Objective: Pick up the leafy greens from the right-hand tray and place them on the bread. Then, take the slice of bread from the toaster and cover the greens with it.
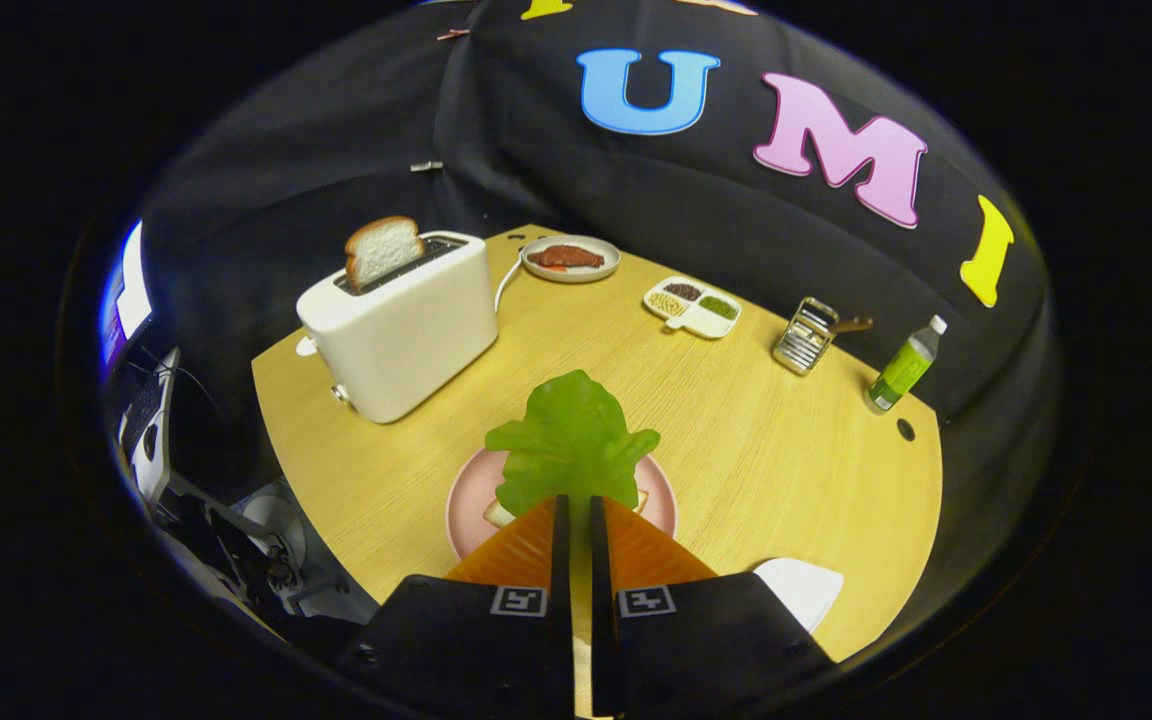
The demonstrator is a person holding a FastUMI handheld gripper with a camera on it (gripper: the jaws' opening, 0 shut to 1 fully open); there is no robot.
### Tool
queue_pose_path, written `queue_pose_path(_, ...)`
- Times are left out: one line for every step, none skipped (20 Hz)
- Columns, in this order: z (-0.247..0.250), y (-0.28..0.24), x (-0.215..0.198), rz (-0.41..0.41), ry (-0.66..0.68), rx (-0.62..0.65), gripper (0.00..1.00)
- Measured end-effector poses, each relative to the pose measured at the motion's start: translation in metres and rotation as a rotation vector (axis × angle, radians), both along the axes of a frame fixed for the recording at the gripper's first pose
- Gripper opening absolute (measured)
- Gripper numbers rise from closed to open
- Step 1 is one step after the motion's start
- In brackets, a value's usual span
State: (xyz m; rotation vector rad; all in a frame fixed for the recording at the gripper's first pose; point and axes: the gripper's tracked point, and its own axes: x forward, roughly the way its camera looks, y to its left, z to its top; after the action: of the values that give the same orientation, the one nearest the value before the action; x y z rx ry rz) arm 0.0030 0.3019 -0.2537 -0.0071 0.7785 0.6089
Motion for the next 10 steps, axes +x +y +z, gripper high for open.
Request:
queue_pose_path(-0.008, 0.006, 0.002, 0.002, 0.019, -0.010, 0.11)
queue_pose_path(-0.017, 0.010, 0.005, 0.001, 0.033, -0.019, 0.11)
queue_pose_path(-0.026, 0.013, 0.008, -0.005, 0.045, -0.033, 0.11)
queue_pose_path(-0.035, 0.016, 0.009, -0.012, 0.064, -0.043, 0.11)
queue_pose_path(-0.047, 0.019, 0.008, -0.015, 0.096, -0.057, 0.11)
queue_pose_path(-0.057, 0.020, 0.007, -0.015, 0.123, -0.072, 0.13)
queue_pose_path(-0.066, 0.021, 0.006, -0.017, 0.140, -0.087, 0.19)
queue_pose_path(-0.071, 0.017, 0.006, -0.025, 0.144, -0.108, 0.37)
queue_pose_path(-0.071, 0.016, 0.009, -0.039, 0.131, -0.117, 0.54)
queue_pose_path(-0.065, 0.014, 0.011, -0.057, 0.107, -0.104, 0.71)
